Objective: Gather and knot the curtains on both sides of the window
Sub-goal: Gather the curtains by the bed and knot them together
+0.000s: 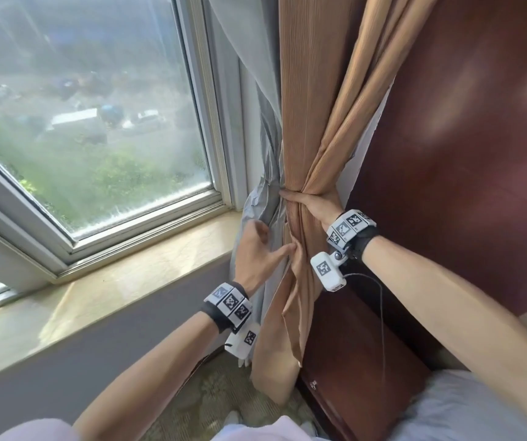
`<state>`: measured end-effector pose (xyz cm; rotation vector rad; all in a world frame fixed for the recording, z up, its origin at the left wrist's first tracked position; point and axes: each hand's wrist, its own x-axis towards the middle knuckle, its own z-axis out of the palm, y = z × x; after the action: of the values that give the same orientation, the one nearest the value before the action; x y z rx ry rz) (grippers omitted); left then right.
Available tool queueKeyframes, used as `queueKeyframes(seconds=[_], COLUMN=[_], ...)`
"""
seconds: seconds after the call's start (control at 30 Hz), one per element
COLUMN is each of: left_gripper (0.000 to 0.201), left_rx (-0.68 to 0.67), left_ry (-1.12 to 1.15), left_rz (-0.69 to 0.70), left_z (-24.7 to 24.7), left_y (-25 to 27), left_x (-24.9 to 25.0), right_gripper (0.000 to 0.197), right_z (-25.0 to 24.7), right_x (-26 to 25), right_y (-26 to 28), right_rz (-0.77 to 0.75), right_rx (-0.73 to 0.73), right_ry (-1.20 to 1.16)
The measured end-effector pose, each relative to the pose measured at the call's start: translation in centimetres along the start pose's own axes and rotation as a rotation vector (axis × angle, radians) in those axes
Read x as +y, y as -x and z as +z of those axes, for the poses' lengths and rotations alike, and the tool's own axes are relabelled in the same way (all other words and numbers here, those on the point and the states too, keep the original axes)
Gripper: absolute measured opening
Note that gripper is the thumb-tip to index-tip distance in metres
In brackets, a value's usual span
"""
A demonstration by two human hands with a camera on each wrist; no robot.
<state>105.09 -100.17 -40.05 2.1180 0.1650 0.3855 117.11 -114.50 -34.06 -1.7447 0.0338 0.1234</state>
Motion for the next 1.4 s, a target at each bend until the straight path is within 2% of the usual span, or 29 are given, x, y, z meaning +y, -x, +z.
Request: queueKeyframes(seconds=[0.07, 0.13, 0.17, 0.23, 0.3, 0.37, 0.43, 0.5, 0.53, 0.57, 0.6, 0.63, 0.67, 0.7, 0.73, 0.77, 0.8, 0.87, 0.97, 1.0, 1.1, 1.17, 1.23, 1.27, 1.33, 1.4], left_gripper=[0.111, 0.162, 0.176, 0.185, 0.181, 0.163, 0.128, 0.082, 0.064, 0.059, 0.063, 0.068, 0.063, 0.043, 0.019, 0.013, 0.018, 0.032, 0.034, 0.039, 0.046, 0.054, 0.060, 0.062, 0.065, 0.067], left_rx=[0.117, 0.074, 0.024, -0.097, -0.190, -0.339, -0.455, -0.490, -0.506, -0.532, -0.522, -0.501, -0.468, -0.444, -0.439, -0.444, -0.425, -0.408, -0.318, -0.295, -0.260, -0.256, -0.266, -0.270, -0.291, -0.309], left_ry=[-0.138, -0.145, -0.122, -0.066, 0.032, 0.198, 0.249, 0.217, 0.172, 0.148, 0.156, 0.161, 0.141, 0.107, 0.098, 0.114, 0.106, 0.111, 0.141, 0.153, 0.236, 0.254, 0.246, 0.238, 0.226, 0.206], left_rz=[0.008, 0.016, 0.015, 0.003, 0.044, 0.128, 0.197, 0.198, 0.181, 0.134, 0.079, 0.031, 0.027, 0.048, 0.058, 0.040, 0.067, 0.060, 0.161, 0.184, 0.170, 0.125, 0.079, 0.066, 0.051, 0.030], left_z=[-0.1, -0.5, -0.6, -0.2, 0.9, 2.6, 3.6, 4.4, 4.8, 5.0, 5.1, 5.0, 5.1, 5.4, 5.4, 5.4, 5.6, 5.3, 4.3, 3.9, 2.7, 2.4, 2.2, 2.3, 2.3, 2.4], left_y=[-1.4, -3.4, -4.4, -6.3, -8.1, -9.0, -8.5, -8.1, -8.0, -8.0, -8.1, -8.0, -8.0, -7.9, -7.6, -7.5, -7.5, -7.5, -7.8, -8.0, -8.7, -9.4, -9.7, -9.9, -10.0, -9.8], left_x=[-0.5, -0.4, -0.3, 0.2, -0.1, -1.0, -0.4, -0.5, -1.0, -1.6, -1.8, -1.6, -1.3, -0.8, -0.1, 0.3, 0.5, 0.9, 1.1, 1.0, 0.9, 0.2, 0.4, 0.3, 0.2, 0.4], right_gripper=[0.118, 0.112, 0.101, 0.087, 0.098, 0.109, 0.091, 0.065, 0.059, 0.056, 0.058, 0.069, 0.095, 0.121, 0.136, 0.142, 0.142, 0.130, 0.108, 0.104, 0.117, 0.092, 0.066, 0.059, 0.057, 0.067], right_z=[0.0, -0.2, -0.3, -0.7, -1.0, -1.5, -2.1, -2.5, -2.5, -2.5, -2.4, -2.4, -2.4, -2.6, -2.7, -2.8, -2.8, -2.5, -2.5, -2.5, -3.1, -3.5, -3.9, -4.1, -4.3, -4.4], right_x=[-0.1, -0.3, -0.3, -0.3, -0.4, -0.2, 0.2, 0.9, 1.4, 1.7, 1.9, 2.2, 2.2, 2.0, 1.9, 1.7, 1.3, 0.9, 1.2, 1.3, 3.9, 6.5, 8.0, 8.7, 10.0, 10.6], right_y=[0.3, 0.7, 0.7, 1.0, 1.2, 1.2, 1.6, 1.9, 1.7, 1.5, 1.6, 1.5, 1.4, 1.1, 1.0, 0.8, 0.7, 0.6, 1.2, 1.8, 4.0, 5.1, 5.7, 5.5, 5.1, 4.8], right_rz=[0.001, 0.003, 0.007, 0.009, 0.014, 0.028, 0.067, 0.080, 0.074, 0.060, 0.033, 0.017, 0.009, -0.012, -0.019, -0.010, -0.010, -0.045, -0.048, -0.067, -0.283, -0.328, -0.222, -0.154, -0.093, -0.123], right_rx=[0.003, -0.010, -0.028, -0.083, -0.127, -0.176, -0.251, -0.323, -0.352, -0.384, -0.408, -0.404, -0.356, -0.316, -0.301, -0.306, -0.331, -0.351, -0.299, -0.243, 0.104, 0.285, 0.257, 0.169, -0.012, -0.085], right_ry=[-0.001, 0.003, 0.000, -0.005, -0.007, -0.029, -0.060, -0.009, 0.061, 0.134, 0.209, 0.308, 0.439, 0.565, 0.657, 0.679, 0.638, 0.497, 0.379, 0.346, 0.153, 0.115, 0.094, 0.117, 0.144, 0.152])
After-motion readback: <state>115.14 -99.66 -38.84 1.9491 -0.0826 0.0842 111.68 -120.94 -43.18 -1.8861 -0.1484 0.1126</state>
